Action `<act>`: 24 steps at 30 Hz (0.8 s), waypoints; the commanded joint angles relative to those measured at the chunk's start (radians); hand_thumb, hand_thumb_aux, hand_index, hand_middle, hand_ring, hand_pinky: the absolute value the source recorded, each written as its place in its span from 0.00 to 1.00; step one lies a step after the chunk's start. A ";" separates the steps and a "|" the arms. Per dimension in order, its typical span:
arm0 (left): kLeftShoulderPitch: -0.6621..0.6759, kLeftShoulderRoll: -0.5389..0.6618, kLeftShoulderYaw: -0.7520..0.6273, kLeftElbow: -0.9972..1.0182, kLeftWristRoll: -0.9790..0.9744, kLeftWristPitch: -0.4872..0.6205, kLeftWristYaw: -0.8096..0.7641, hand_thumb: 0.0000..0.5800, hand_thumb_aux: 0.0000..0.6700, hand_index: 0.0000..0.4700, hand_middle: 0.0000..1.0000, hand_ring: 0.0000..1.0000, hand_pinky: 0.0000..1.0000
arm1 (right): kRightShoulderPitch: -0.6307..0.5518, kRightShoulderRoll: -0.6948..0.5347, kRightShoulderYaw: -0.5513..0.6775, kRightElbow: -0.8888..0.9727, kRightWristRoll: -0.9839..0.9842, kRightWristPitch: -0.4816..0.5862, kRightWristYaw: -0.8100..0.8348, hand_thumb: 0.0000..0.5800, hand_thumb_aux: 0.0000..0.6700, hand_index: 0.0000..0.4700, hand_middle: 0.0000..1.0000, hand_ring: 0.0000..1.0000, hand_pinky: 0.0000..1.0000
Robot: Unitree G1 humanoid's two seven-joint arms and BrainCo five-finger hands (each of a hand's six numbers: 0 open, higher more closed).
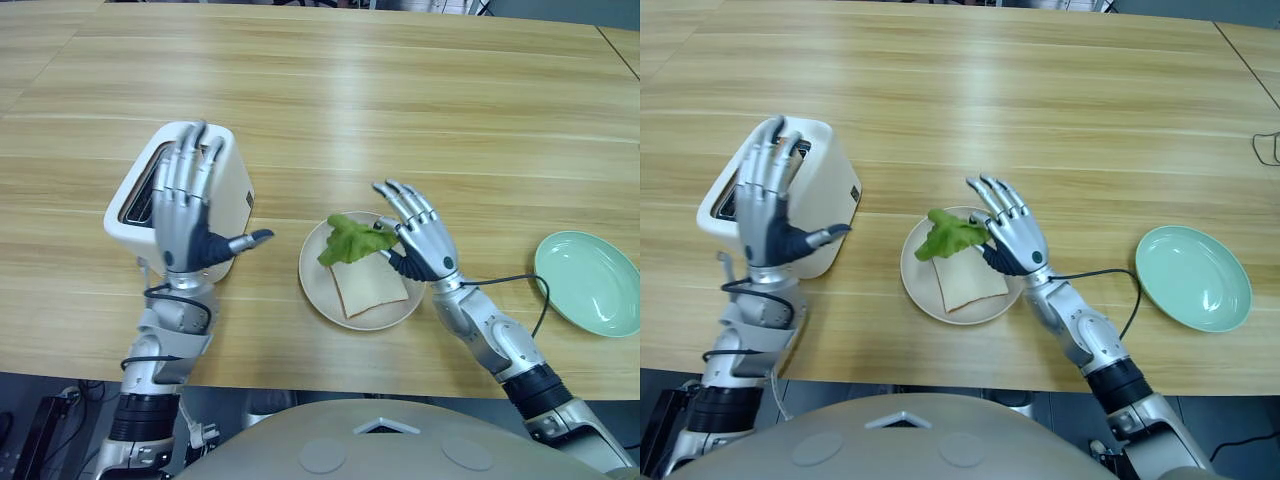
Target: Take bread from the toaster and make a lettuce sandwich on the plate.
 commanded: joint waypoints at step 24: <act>0.062 0.158 0.111 0.132 -0.023 0.284 -0.358 0.51 0.30 0.30 0.00 0.00 0.00 | 0.084 -0.192 -0.017 0.137 -0.076 0.061 -0.089 0.00 0.00 0.00 0.00 0.00 0.00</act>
